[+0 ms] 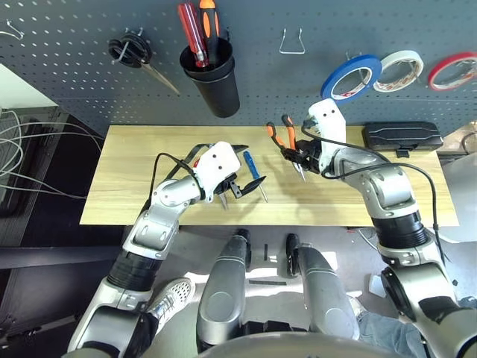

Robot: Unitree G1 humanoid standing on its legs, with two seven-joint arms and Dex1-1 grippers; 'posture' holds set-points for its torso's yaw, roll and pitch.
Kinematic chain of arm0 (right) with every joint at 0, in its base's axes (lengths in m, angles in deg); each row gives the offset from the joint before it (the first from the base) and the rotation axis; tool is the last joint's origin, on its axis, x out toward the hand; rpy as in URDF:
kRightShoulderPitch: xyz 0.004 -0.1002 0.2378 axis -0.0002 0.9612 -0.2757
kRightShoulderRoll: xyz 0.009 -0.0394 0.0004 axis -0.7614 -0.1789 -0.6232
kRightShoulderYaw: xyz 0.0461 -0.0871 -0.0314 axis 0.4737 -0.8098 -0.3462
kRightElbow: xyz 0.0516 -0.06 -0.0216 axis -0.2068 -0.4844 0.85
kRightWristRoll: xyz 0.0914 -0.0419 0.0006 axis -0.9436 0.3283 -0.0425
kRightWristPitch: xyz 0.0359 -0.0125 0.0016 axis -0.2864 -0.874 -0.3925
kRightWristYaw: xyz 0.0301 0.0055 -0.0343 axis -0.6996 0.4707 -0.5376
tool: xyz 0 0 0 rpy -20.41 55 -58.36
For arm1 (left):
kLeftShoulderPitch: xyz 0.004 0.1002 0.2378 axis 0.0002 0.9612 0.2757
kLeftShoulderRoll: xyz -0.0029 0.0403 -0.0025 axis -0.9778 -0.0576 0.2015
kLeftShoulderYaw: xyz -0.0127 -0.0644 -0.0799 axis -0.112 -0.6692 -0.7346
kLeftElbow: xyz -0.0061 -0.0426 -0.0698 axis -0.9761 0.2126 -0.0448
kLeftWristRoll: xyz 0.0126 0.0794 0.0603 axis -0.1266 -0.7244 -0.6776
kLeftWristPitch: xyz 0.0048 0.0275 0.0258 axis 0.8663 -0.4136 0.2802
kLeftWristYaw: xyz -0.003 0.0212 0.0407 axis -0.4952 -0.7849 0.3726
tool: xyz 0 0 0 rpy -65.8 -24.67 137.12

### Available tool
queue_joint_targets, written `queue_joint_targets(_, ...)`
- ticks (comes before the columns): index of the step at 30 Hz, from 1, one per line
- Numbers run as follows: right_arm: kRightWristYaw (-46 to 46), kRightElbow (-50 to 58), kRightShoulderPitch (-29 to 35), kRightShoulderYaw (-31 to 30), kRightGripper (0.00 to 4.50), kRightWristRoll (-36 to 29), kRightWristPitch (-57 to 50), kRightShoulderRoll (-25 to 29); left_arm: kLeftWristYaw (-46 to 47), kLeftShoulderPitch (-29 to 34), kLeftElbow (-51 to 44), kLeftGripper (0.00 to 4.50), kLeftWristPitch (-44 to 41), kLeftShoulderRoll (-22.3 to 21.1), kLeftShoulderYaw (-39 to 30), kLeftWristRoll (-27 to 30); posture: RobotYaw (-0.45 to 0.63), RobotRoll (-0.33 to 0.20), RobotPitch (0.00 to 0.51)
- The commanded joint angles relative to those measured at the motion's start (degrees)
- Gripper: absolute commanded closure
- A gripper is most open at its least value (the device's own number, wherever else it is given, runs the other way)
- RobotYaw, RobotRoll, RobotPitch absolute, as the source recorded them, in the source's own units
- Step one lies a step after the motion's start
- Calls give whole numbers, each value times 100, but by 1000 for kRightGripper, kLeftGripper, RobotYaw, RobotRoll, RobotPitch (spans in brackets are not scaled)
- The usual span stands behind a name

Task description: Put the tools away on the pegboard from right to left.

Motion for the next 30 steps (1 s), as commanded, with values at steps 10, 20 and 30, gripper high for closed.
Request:
queue_joint_targets(10, -315, -175, -472, 272, 2622, -182, 1035, 45, -37, -79, 149, 0, 197, 52, 20, 86, 170, 0, 285)
queue_joint_targets(20, -456, 231, -984, 493, 2622, -582, 1242, -27, -69, -155, 190, 0, 220, 43, 21, 109, 163, 0, 281)
queue_joint_targets(30, -73, 282, -1952, 943, 2622, -1022, 1199, -312, -46, -292, 237, 0, 242, 124, -5, 238, 159, 0, 279)
